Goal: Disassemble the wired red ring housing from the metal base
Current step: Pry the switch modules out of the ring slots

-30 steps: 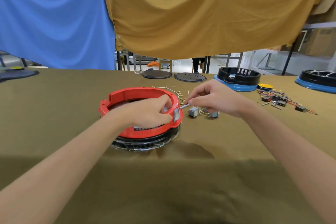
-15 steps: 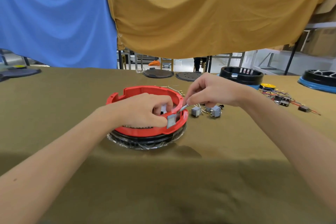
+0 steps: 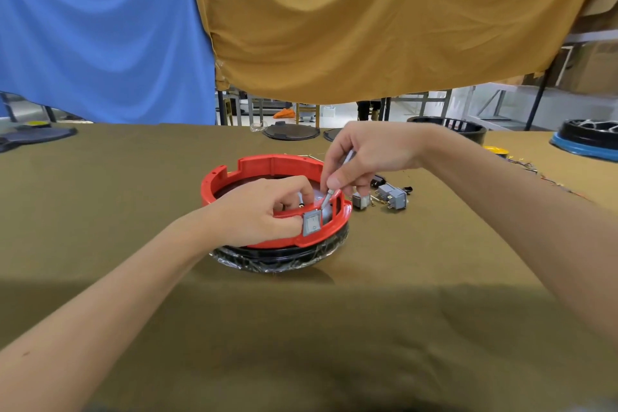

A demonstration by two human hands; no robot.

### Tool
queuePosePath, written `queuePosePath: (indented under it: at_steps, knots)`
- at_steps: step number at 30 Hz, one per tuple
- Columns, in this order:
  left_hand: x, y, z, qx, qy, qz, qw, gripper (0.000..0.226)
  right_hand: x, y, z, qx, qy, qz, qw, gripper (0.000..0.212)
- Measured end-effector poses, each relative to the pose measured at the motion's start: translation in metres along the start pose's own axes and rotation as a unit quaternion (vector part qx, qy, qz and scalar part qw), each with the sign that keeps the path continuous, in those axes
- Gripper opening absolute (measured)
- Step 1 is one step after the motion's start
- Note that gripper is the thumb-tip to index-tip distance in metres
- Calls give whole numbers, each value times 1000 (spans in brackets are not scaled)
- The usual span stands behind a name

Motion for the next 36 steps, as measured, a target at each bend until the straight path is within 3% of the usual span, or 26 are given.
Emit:
queuePosePath:
  at_steps: [8,11,14,21,24,27,29,36]
  knots:
    - [2,0,-1,16,-10,44,999,21,-4,0,-31,140,93,-41,985,11]
    - [3,0,-1,15,-14,44,999,19,-7,3,-36,158,122,-60,978,14]
    - [5,1,-1,14,-20,32,999,14,-9,1,-30,136,106,-63,983,13]
    - [2,3,-1,2,-38,-7,999,24,3,3,12,-62,-18,3,998,1]
    - [3,4,-1,4,-40,-7,999,18,20,6,17,-63,-39,101,992,4]
    - [2,3,-1,4,-54,-6,999,34,35,9,13,-64,-48,193,978,8]
    - [0,3,-1,6,-56,-2,998,42,43,11,10,-61,-42,225,972,7]
    - [-2,2,-1,5,-52,8,999,38,42,21,2,-14,-18,265,964,2]
Point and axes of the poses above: each hand's wrist, its own z-axis away from the middle knuckle, its own y-axis out of the palm, x = y × z, the point moved 3 cm from there along -z, towards the middle knuckle, and after that the axes turned 12 degrees about -x, right-handed, at the moved point
